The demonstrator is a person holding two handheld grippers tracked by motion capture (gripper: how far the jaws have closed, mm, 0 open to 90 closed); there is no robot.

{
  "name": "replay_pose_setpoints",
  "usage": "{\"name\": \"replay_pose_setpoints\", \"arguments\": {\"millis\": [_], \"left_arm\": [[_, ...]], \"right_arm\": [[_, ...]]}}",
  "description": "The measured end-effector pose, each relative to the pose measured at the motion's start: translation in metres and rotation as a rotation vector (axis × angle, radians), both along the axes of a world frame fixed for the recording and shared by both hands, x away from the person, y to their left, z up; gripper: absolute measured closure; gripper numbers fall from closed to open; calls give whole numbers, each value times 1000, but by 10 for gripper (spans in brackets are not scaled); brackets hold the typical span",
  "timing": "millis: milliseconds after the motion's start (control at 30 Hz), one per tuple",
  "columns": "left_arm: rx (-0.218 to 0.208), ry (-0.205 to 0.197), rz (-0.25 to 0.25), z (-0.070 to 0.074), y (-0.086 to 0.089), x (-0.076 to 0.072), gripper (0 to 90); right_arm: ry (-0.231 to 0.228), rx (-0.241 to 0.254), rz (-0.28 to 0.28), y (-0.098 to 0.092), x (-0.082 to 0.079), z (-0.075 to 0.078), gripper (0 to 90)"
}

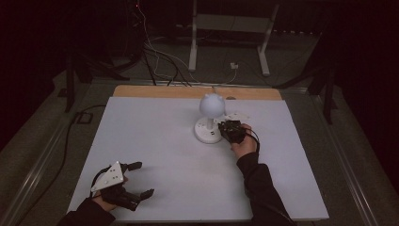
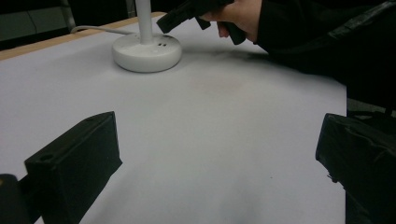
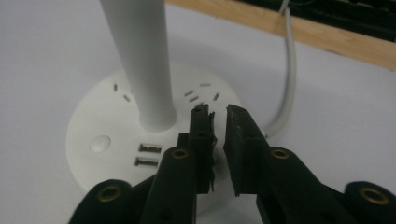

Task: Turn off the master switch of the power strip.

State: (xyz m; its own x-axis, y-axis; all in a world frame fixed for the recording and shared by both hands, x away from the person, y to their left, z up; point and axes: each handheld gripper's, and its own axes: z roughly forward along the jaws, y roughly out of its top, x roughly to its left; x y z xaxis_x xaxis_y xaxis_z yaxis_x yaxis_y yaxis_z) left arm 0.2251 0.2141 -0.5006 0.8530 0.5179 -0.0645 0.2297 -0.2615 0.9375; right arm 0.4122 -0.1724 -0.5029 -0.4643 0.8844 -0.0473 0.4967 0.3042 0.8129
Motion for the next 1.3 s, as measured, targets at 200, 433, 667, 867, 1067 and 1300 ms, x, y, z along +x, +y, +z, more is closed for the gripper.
{"name": "replay_pose_setpoints", "arguments": {"millis": [200, 433, 667, 867, 1067, 1300], "left_arm": [[3, 0, -5, 0, -1, 0, 4], [3, 3, -2, 0, -1, 0, 4], [0, 0, -5, 0, 0, 0, 4], [1, 4, -14, -1, -1, 1, 4], [-1, 2, -13, 0, -1, 1, 4], [2, 2, -15, 0, -1, 0, 4]], "right_arm": [[-29, 44, 12, -6, -1, 13, 606], [-87, 103, 40, -11, -8, 24, 333], [-73, 178, 93, -21, -13, 28, 77], [44, 217, 159, -25, -14, 30, 0], [17, 208, 180, -28, -24, 37, 0], [25, 212, 243, -30, -45, 39, 0]]}}
